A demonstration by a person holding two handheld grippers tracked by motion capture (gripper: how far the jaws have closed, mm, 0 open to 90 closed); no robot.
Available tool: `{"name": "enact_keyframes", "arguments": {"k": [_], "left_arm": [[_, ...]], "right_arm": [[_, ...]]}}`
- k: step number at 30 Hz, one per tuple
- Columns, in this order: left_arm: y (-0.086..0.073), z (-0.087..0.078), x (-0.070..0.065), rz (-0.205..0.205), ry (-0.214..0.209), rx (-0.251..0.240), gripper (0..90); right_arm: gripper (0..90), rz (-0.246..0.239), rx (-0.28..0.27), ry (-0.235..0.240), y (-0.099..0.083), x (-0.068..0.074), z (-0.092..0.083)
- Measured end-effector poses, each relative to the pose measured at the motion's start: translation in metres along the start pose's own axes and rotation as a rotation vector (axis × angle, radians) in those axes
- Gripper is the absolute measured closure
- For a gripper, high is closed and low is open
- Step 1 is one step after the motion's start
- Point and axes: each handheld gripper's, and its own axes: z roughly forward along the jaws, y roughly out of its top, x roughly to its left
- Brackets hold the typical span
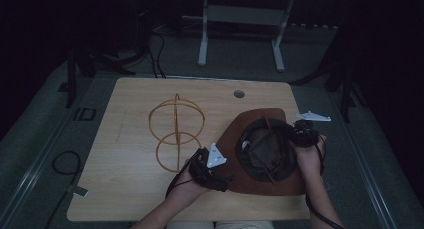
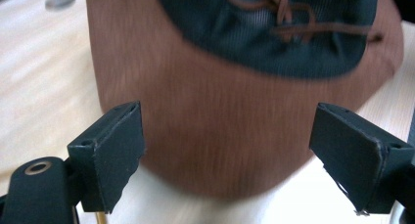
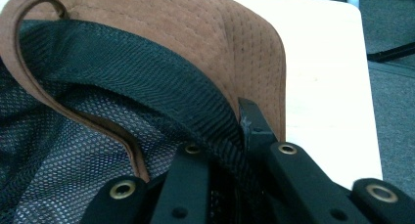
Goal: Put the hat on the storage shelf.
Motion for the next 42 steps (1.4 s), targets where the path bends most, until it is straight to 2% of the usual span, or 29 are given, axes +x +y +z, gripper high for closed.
{"name": "enact_keyframes", "arguments": {"k": [2,6,11,14,18,20,21,23,25,28,31,37,38,39,40,41,42], "left_arm": [[0.012,0.004,0.001,0.008,0.007,-0.005,13.6],[0.035,0.013,0.004,0.0,0.021,-0.024,14.7],[0.063,0.032,0.011,-0.001,0.05,-0.008,14.7],[0.07,0.04,0.015,-0.007,0.066,0.008,14.7],[0.079,0.057,0.019,-0.03,0.109,0.04,14.7],[0.083,0.064,0.021,-0.036,0.145,0.055,14.7],[0.084,0.068,0.022,-0.052,0.146,0.069,14.7],[0.086,0.075,0.022,-0.051,0.171,0.083,14.7],[0.087,0.081,0.021,-0.063,0.172,0.095,14.7],[0.088,0.091,0.018,-0.038,0.192,0.127,14.8],[0.089,0.099,0.022,-0.055,0.214,0.144,23.8],[0.091,0.105,0.025,-0.052,0.234,0.148,46.9],[0.091,0.105,0.026,-0.05,0.246,0.143,46.9],[0.091,0.105,0.026,-0.046,0.262,0.139,62.6],[0.092,0.105,0.028,-0.053,0.282,0.129,69.2],[0.092,0.105,0.028,-0.053,0.282,0.129,74.9],[0.092,0.105,0.029,-0.055,0.293,0.124,74.9]], "right_arm": [[83.9,0.002,-0.002,-0.001,0.0,0.0,-0.002],[83.9,0.003,-0.007,0.004,0.0,0.0,-0.005],[83.9,0.0,-0.011,0.007,0.002,0.0,-0.007],[83.9,0.001,-0.013,0.013,0.002,0.0,-0.009],[83.9,0.01,-0.014,0.034,0.002,0.0,-0.01],[83.9,0.009,-0.017,0.032,0.003,0.001,-0.011],[83.9,0.011,-0.019,0.034,0.004,0.002,-0.011],[83.9,0.012,-0.023,0.03,0.005,0.003,-0.012],[83.9,0.012,-0.027,0.035,0.007,0.005,-0.013],[83.9,0.008,-0.029,0.039,0.008,0.006,-0.014],[84.0,-0.001,-0.033,0.052,0.009,0.011,-0.016],[84.0,0.005,-0.039,0.07,0.008,0.014,-0.02],[84.0,0.005,-0.039,0.07,0.008,0.014,-0.02],[84.0,0.004,-0.041,0.07,0.008,0.016,-0.021],[84.0,0.004,-0.042,0.072,0.008,0.016,-0.022],[84.0,0.004,-0.042,0.072,0.008,0.016,-0.022],[83.9,0.008,-0.041,0.073,0.007,0.016,-0.022]]}}
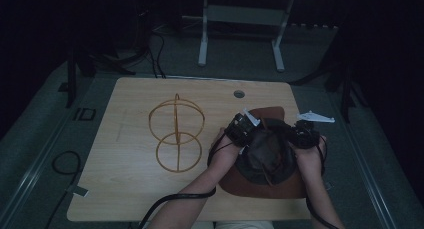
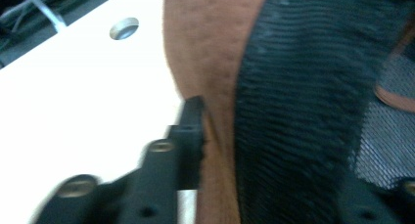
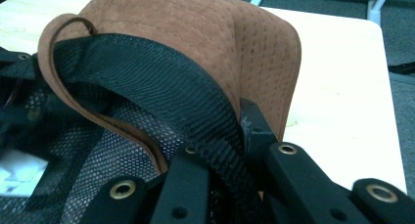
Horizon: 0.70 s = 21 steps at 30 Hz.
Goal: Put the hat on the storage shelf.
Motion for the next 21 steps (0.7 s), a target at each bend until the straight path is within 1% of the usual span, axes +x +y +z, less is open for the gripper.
{"name": "enact_keyframes", "arguments": {"k": [2,4,8,9,10,11,12,16,17,18,20,21], "left_arm": [[0.001,0.0,0.001,-0.002,0.008,-0.003,84.5],[0.003,-0.001,0.002,-0.007,0.012,-0.012,86.3],[0.006,-0.005,0.003,0.018,0.039,-0.023,86.9],[0.007,-0.008,0.004,0.019,0.044,-0.039,87.1],[0.007,-0.01,0.004,0.023,0.047,-0.045,87.2],[0.007,-0.01,0.004,0.023,0.047,-0.045,87.2],[0.008,-0.011,0.004,0.033,0.051,-0.051,87.2],[0.01,-0.018,0.007,0.035,0.049,-0.084,87.3],[0.01,-0.018,0.007,0.035,0.049,-0.084,87.3],[0.011,-0.021,0.007,0.046,0.048,-0.093,87.3],[0.013,-0.024,0.008,0.046,0.045,-0.103,87.3],[0.014,-0.026,0.008,0.053,0.044,-0.113,87.4]], "right_arm": [[83.9,0.002,0.003,0.006,-0.002,0.002,0.0],[83.9,0.008,-0.001,0.004,-0.004,0.002,0.0],[83.7,0.018,-0.005,0.01,-0.005,0.002,-0.001],[83.6,0.017,-0.01,0.01,-0.006,0.002,-0.003],[83.6,0.019,-0.011,0.013,-0.006,0.002,-0.004],[83.3,0.014,-0.012,0.012,-0.007,0.002,-0.004],[83.3,0.014,-0.012,0.012,-0.007,0.002,-0.004],[81.5,0.013,-0.024,0.024,-0.007,0.004,-0.01],[81.5,0.013,-0.024,0.024,-0.007,0.004,-0.01],[80.5,0.01,-0.028,0.025,-0.007,0.004,-0.012],[78.5,-0.002,-0.041,0.025,-0.006,0.006,-0.018],[75.8,-0.004,-0.05,0.028,-0.007,0.007,-0.023]]}}
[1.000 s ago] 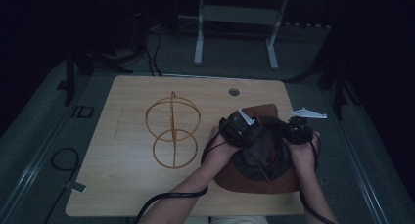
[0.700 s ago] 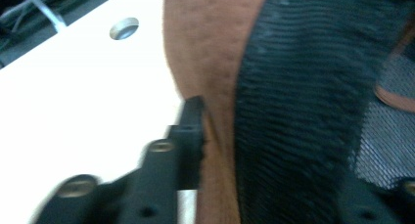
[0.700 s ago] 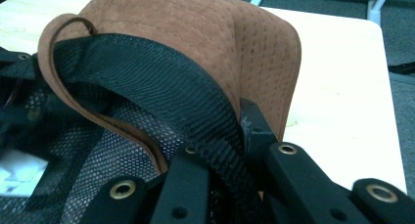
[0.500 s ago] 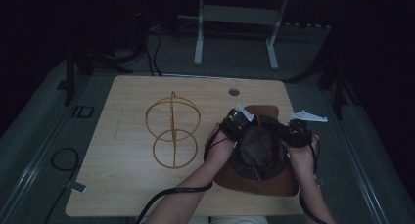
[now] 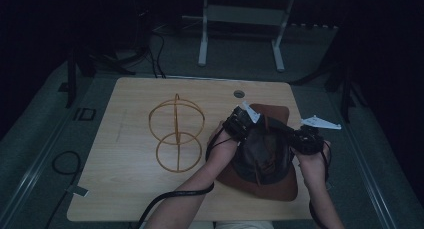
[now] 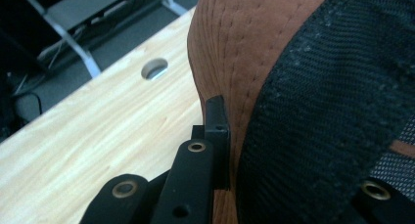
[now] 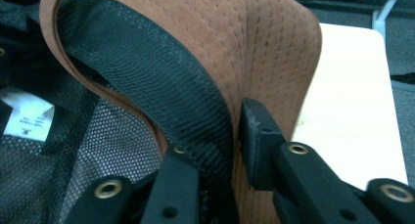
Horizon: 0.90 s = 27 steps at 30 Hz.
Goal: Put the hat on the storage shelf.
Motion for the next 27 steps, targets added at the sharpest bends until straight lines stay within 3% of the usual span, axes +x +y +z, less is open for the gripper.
{"name": "enact_keyframes", "arguments": {"k": [5,8,14,20,22,25,27], "left_arm": [[0.006,-0.009,0.001,0.023,0.01,-0.034,87.3],[0.007,-0.012,0.003,0.033,0.025,-0.04,87.3],[0.003,-0.021,0.009,0.013,0.026,-0.081,87.3],[-0.003,-0.041,0.011,0.058,-0.024,-0.153,87.2],[-0.006,-0.048,0.011,0.076,-0.04,-0.18,87.2],[-0.012,-0.064,0.013,0.111,-0.099,-0.241,87.2],[-0.012,-0.064,0.013,0.111,-0.099,-0.241,87.2]], "right_arm": [[65.1,-0.004,-0.019,0.029,-0.002,0.001,-0.013],[55.0,-0.011,-0.038,0.083,-0.004,0.0,-0.029],[47.2,-0.055,-0.088,0.102,-0.005,-0.003,-0.059],[43.5,-0.045,-0.113,0.069,-0.009,-0.025,-0.082],[42.1,-0.04,-0.11,0.062,-0.012,-0.033,-0.085],[44.3,-0.025,-0.102,0.055,-0.016,-0.046,-0.087],[44.3,-0.028,-0.099,0.047,-0.016,-0.048,-0.087]]}}
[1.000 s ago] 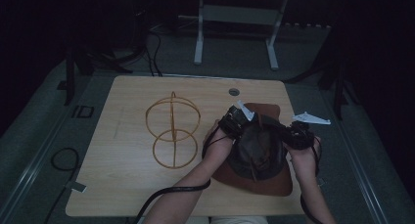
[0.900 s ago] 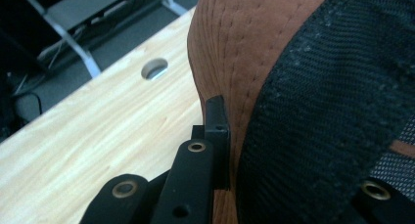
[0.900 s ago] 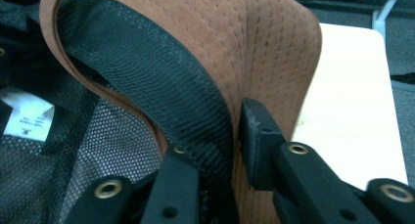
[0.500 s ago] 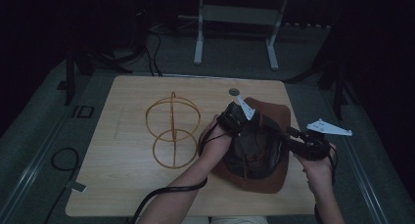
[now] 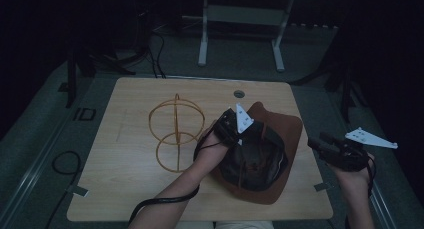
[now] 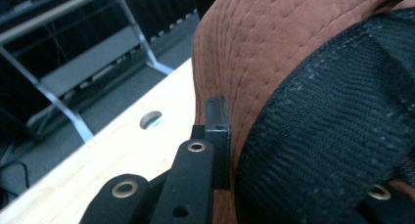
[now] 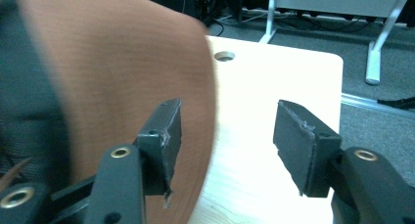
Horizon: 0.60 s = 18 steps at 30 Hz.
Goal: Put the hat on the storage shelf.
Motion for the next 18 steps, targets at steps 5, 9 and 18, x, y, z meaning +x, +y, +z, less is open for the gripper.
{"name": "enact_keyframes", "arguments": {"k": [5,9,18], "left_arm": [[-0.005,-0.03,0.003,0.061,-0.141,-0.152,87.2],[-0.008,-0.046,0.008,0.085,-0.274,-0.298,87.1],[-0.003,-0.058,0.014,-0.006,-0.427,-0.493,87.0]], "right_arm": [[44.9,-0.009,0.01,0.015,-0.001,-0.001,0.002],[45.0,-0.019,-0.003,0.084,0.0,0.011,0.004],[44.9,-0.139,-0.084,0.39,0.012,0.069,0.004]]}}
